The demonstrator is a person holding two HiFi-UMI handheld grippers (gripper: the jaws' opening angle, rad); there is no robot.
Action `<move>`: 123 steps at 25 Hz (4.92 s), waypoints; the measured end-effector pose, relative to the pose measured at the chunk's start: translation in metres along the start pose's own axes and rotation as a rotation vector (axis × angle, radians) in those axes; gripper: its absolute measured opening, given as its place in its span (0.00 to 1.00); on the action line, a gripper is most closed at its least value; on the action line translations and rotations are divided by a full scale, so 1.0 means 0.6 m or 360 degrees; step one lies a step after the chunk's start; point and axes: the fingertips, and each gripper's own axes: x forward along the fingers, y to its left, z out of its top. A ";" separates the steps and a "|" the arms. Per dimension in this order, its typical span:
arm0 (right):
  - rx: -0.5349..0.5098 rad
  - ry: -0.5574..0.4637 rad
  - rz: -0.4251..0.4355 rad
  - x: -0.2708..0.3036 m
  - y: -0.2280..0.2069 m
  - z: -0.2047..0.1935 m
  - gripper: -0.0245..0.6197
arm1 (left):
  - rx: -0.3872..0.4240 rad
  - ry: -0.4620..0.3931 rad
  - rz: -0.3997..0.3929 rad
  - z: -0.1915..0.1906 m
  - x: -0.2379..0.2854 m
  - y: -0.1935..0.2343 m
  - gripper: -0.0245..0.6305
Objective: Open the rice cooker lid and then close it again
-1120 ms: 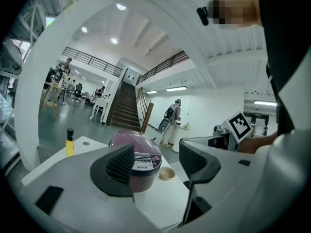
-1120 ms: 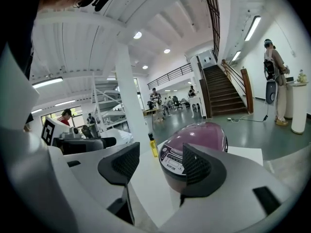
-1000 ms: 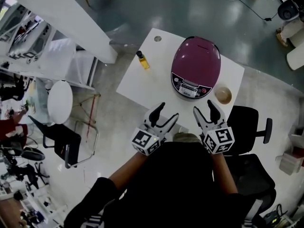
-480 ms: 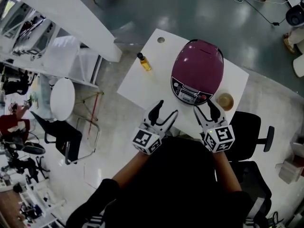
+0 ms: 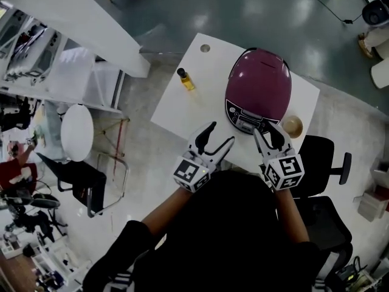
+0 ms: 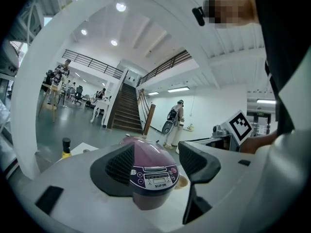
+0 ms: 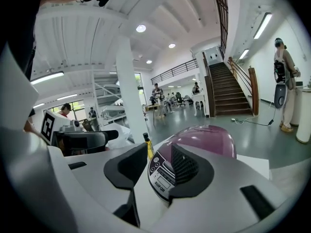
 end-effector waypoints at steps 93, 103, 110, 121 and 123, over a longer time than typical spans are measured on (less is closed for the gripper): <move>-0.0048 0.0595 -0.0593 0.125 -0.064 -0.139 0.04 | -0.0025 0.0133 -0.0394 -0.007 0.045 0.160 0.44; -0.0028 0.0605 -0.0500 0.130 -0.065 -0.130 0.04 | -0.0036 0.0149 -0.0348 0.006 0.059 0.127 0.44; -0.0102 0.0564 -0.0421 0.129 -0.067 -0.118 0.04 | -0.0003 0.0103 -0.0239 0.029 0.066 0.117 0.44; -0.0027 0.0418 -0.0217 0.080 -0.060 -0.095 0.04 | 0.0050 0.0060 -0.0114 0.063 0.097 0.087 0.44; -0.0011 0.0408 -0.0171 0.069 -0.053 -0.100 0.04 | 0.0056 0.0050 -0.0101 0.075 0.105 0.078 0.44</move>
